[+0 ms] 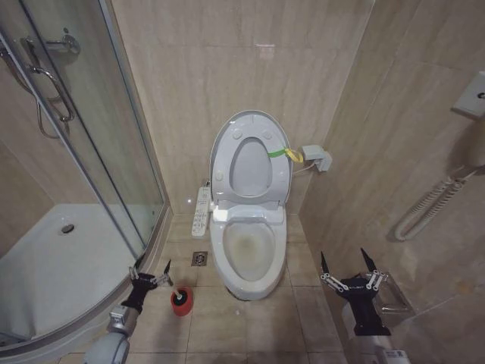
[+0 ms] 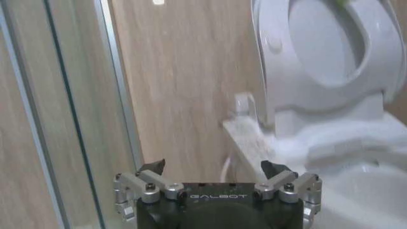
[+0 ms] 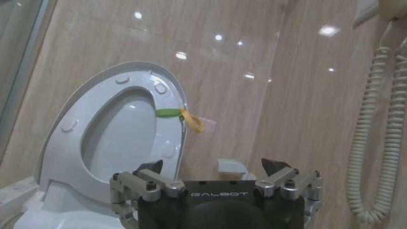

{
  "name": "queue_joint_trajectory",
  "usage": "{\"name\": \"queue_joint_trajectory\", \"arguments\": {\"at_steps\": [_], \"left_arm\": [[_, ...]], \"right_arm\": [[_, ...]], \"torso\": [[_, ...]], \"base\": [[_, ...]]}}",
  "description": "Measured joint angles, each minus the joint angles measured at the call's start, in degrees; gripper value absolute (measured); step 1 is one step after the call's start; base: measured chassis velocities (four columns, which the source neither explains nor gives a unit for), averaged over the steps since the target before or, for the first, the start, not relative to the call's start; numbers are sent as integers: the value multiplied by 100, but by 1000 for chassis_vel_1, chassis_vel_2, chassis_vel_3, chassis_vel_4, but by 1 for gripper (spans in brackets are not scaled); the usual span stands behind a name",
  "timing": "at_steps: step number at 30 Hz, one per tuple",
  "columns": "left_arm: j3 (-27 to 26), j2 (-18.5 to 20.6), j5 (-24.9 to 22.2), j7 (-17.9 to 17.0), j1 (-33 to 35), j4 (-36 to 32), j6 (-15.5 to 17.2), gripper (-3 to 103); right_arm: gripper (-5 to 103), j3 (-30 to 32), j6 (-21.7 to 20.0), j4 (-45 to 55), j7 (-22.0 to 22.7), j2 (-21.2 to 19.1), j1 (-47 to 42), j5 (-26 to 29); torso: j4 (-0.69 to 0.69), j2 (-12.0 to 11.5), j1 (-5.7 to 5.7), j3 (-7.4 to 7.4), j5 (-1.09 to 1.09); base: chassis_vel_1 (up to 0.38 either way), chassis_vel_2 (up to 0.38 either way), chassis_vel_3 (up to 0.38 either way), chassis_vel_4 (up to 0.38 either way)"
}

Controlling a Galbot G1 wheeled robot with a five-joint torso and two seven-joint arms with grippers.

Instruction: Open the toilet lid, clean the toilet bowl with a toilet brush, close the toilet lid, and flush.

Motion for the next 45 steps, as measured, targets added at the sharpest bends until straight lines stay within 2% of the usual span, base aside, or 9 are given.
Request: {"name": "queue_joint_trajectory", "arguments": {"at_steps": [1, 4, 8, 10, 11, 18, 22, 36, 45], "left_arm": [[0, 0, 0, 0, 0, 0, 0, 98], [-142, 10, -209, -156, 203, -791, 566, 98], [-159, -35, -569, -381, 324, -1491, 900, 98], [-156, -39, -592, -400, 328, -1529, 920, 98], [-102, -79, -861, -562, 354, -1852, 1078, 96], [-76, -206, -1087, -708, 468, -2338, 1113, 96], [-109, -378, -931, -891, 663, -2614, 1217, 96], [70, -881, -611, -1341, 1720, -3177, 1159, 96], [9, -863, -543, -1469, 1971, -3259, 1157, 95]], "right_arm": [[100, 0, 0, 0, 0, 0, 0, 0], [100, 0, 0, 0, 0, 0, 0, 0], [100, 0, 0, 0, 0, 0, 0, 0], [100, 0, 0, 0, 0, 0, 0, 0], [100, 0, 0, 0, 0, 0, 0, 0], [100, 0, 0, 0, 0, 0, 0, 0], [100, 0, 0, 0, 0, 0, 0, 0], [100, 0, 0, 0, 0, 0, 0, 0], [100, 0, 0, 0, 0, 0, 0, 0]], "torso": [[0, 0, 0, 0, 0], [0, 0, 0, 0, 0], [0, 0, 0, 0, 0], [0, 0, 0, 0, 0], [0, 0, 0, 0, 0], [0, 0, 1, 0, 0], [0, 0, 1, 0, 0], [1, 0, 1, 0, 0], [0, 0, 1, 0, 0]], "base": [[0, 0, 0, 0], [0, 0, 0, 0], [0, 0, 0, 0], [0, 0, 0, 0], [0, 0, 0, 0], [0, 0, 0, 0], [0, 0, 0, 0], [0, 0, 0, 0], [0, 0, 0, 0]]}}
